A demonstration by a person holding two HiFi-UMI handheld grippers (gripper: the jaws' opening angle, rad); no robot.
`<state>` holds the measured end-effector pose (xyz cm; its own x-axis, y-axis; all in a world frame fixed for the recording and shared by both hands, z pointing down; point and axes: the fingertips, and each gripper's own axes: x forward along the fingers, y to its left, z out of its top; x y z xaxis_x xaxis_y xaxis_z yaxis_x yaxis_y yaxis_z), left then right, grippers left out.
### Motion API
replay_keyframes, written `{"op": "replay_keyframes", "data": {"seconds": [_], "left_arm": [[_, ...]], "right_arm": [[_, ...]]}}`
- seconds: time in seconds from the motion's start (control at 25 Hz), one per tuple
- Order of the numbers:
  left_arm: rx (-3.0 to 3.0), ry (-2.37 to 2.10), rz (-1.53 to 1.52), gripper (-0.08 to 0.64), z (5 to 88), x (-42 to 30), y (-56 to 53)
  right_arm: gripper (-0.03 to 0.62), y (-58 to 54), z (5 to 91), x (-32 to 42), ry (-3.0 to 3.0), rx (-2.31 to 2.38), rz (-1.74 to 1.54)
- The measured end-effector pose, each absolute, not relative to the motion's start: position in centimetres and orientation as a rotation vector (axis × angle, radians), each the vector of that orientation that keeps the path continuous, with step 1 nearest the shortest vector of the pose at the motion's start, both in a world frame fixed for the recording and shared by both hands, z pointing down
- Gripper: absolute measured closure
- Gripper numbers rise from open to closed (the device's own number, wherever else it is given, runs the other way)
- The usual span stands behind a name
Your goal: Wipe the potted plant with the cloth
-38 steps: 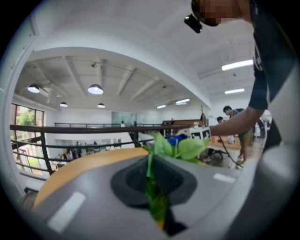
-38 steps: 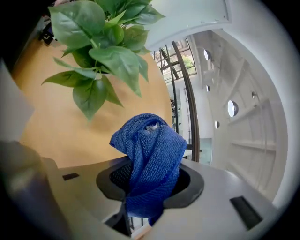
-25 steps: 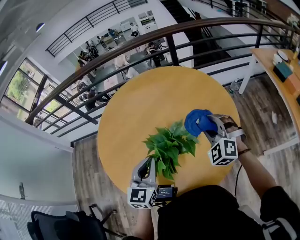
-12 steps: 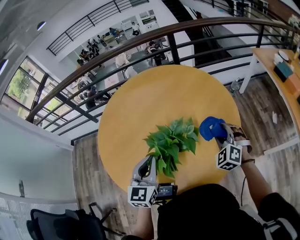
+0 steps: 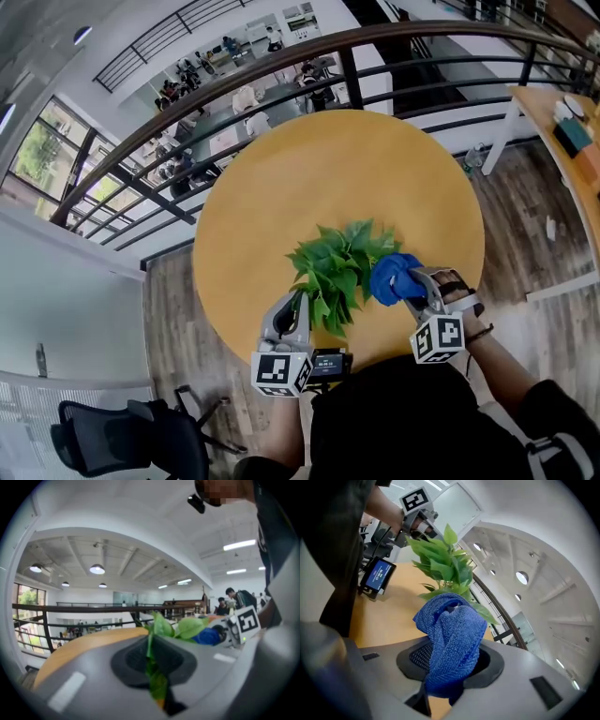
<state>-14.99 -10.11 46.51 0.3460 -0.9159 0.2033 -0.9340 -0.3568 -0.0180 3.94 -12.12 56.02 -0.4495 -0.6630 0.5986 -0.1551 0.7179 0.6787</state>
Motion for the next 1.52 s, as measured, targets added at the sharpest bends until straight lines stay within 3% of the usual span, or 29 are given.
{"op": "replay_keyframes", "data": {"seconds": [0.4, 0.64, 0.84, 1.04, 1.52], "left_arm": [[2.465, -1.733, 0.236, 0.555, 46.7, -15.6, -10.1], [2.471, -1.721, 0.245, 0.555, 46.5, -15.5, -10.0], [2.472, -1.723, 0.237, 0.555, 46.5, -15.3, -10.1], [2.468, -1.723, 0.222, 0.555, 46.6, -14.9, -10.2], [2.405, -1.756, 0.159, 0.555, 46.7, -15.9, -10.4]], "right_arm": [[0.428, -10.8, 61.2, 10.1, -1.835, 0.604, -0.538], [0.428, -15.3, 54.8, 13.2, -1.915, 0.952, -0.384], [0.428, -16.1, 46.6, 5.3, -2.142, 0.975, -0.545], [0.428, -14.8, 47.0, -3.4, -2.154, 0.751, -0.720], [0.428, -8.9, 51.6, -1.9, -2.131, 0.454, -0.776]]}}
